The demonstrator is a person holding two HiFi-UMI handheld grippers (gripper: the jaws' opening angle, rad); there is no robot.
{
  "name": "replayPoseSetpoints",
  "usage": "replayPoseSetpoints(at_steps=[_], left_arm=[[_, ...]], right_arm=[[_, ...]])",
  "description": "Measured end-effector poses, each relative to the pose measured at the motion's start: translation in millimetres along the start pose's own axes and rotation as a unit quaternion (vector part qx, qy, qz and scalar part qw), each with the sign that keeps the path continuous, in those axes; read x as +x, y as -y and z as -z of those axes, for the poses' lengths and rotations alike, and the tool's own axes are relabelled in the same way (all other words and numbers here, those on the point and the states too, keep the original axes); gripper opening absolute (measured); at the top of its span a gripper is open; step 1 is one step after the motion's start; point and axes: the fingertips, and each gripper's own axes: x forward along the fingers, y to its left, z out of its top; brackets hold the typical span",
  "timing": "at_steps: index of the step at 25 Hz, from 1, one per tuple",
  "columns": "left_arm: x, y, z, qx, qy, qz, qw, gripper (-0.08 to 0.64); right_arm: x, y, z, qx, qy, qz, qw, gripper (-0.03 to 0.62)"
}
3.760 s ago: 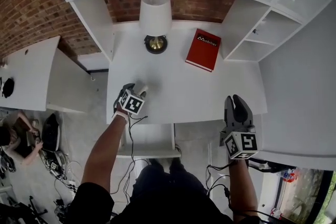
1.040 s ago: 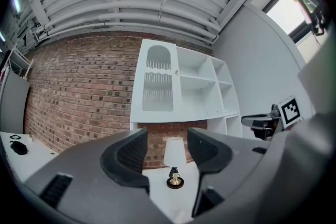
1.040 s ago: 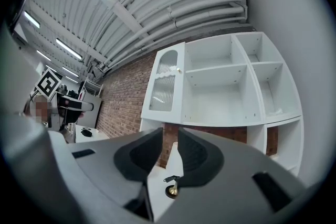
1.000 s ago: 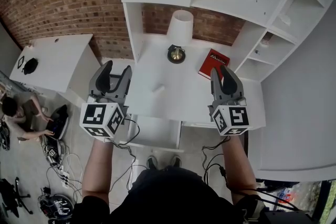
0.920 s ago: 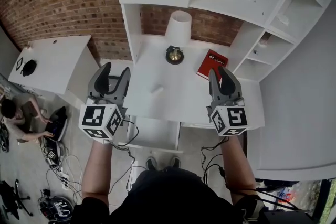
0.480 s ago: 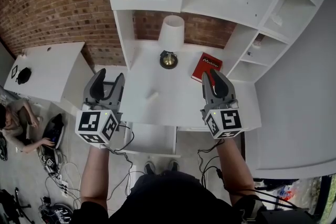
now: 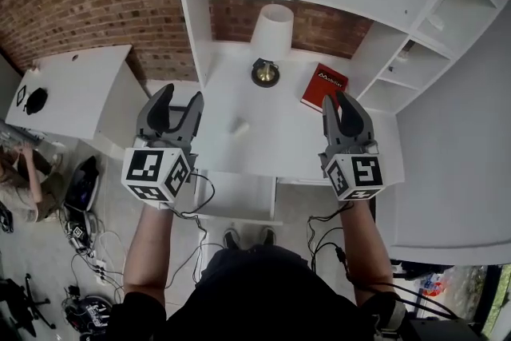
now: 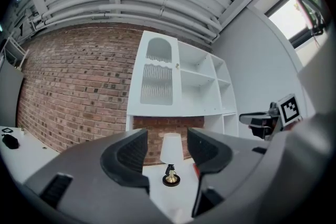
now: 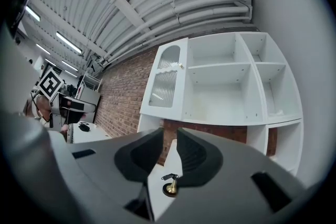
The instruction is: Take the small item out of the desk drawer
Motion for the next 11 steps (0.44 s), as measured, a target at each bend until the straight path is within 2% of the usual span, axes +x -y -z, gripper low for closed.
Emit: replayPoseSetpoints(at_steps=[11], left_arm=[[5,-31,25,-0.017,-0.008,0.024,0.9995,0.235]], right_arm=[[23,-28,12,-0.007,-0.012,0.013,1.000,0.067]])
